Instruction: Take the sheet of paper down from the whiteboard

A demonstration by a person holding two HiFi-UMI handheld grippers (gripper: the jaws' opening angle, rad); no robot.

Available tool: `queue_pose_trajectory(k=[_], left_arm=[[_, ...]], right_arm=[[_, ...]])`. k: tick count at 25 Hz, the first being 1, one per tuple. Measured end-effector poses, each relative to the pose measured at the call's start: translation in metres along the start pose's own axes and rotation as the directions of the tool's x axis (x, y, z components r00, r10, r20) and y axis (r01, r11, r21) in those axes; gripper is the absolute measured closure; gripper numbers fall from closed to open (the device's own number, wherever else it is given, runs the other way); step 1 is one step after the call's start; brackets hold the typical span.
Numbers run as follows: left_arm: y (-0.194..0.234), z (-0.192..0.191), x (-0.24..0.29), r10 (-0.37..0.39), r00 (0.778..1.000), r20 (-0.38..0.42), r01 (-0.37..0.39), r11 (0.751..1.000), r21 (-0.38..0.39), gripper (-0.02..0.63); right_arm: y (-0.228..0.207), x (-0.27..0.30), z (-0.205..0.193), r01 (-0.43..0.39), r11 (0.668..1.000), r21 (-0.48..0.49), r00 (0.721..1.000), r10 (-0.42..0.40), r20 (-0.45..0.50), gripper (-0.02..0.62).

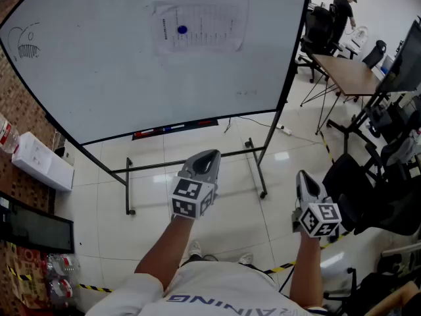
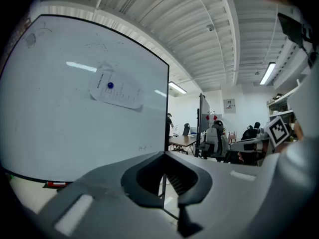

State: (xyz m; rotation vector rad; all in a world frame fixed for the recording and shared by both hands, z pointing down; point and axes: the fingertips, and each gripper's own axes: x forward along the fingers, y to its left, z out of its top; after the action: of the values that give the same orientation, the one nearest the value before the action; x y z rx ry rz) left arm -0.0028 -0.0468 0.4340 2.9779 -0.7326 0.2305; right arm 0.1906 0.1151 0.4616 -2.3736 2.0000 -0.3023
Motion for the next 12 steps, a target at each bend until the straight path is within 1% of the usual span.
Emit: queue_pose_trajectory(k=[4, 8, 10, 12], left_arm=[[-0.030, -0.009, 0.016, 0.007, 1.000, -0.021, -0.008, 1.000, -0.018, 0.603], [-0.044, -0.015, 0.020, 0.057, 0.998, -0.035, -0.058, 0.998, -0.031, 0.603], [-0.047, -0.017, 0.019, 0.083, 0.995, -0.048, -0.085, 0.996, -0.027, 0.603], [-0.047, -0.018, 0.018, 0.103, 0.993, -0.056, -0.105, 0.994, -0.027, 0.603]], right_arm=[[-0.039, -0.036, -0.021, 0.027, 0.999, 0.028, 0.999, -0.025, -0.044, 0.589], [-0.082, -0.047, -0.027, 0.030, 0.997, 0.071, 0.999, -0.026, -0.047, 0.589], [-0.090, -0.043, -0.029, 0.011, 0.996, 0.090, 0.999, -0.008, -0.038, 0.589], [-0.086, -0.038, -0.032, -0.021, 0.995, 0.097, 0.999, 0.025, -0.036, 0.589]])
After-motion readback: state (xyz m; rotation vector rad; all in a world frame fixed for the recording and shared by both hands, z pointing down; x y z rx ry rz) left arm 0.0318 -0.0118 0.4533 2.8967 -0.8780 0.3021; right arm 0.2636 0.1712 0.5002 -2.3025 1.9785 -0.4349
